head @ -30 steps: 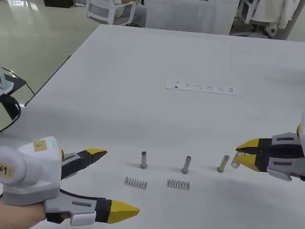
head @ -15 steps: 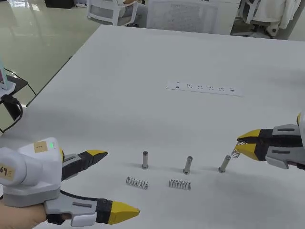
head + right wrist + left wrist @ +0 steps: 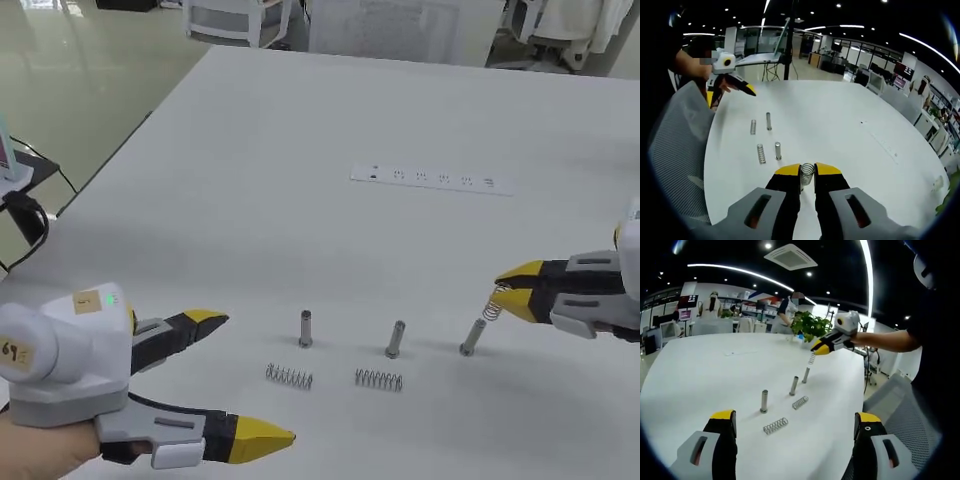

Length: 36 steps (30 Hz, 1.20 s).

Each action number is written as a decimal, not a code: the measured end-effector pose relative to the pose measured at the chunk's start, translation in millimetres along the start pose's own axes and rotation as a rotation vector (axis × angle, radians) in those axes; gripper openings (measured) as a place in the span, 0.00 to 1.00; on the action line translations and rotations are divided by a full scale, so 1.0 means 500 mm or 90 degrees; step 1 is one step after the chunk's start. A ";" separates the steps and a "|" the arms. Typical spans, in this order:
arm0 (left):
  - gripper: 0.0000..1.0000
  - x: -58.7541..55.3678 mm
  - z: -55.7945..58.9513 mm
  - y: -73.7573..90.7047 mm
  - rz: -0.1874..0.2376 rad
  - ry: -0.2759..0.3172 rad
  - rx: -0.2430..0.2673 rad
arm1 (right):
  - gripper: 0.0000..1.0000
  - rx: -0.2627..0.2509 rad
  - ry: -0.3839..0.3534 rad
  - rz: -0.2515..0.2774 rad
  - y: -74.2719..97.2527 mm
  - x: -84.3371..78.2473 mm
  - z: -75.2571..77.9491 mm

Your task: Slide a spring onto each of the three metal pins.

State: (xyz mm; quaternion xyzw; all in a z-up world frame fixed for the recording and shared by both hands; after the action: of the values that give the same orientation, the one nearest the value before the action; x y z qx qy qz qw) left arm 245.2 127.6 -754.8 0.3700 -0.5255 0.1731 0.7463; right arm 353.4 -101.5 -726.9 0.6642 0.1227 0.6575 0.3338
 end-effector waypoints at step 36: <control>0.94 -0.005 0.001 0.004 -0.003 0.009 0.004 | 0.07 0.006 -0.033 -0.012 -0.031 -0.031 -0.001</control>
State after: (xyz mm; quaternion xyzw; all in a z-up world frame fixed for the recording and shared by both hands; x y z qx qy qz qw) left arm 242.3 128.9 -756.4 0.3724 -0.5186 0.1755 0.7494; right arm 355.6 -99.3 -748.7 0.6813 0.1235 0.6364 0.3398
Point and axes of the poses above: the centre of the closed fingertips' face, and the gripper's own axes: y roughly backward along the fingers, z roughly to its right, x roughly out of its top, the point moved 2 cm from there along y, roughly backward along the fingers, and after that the axes turned 8 degrees about x, right-handed, at the moved point
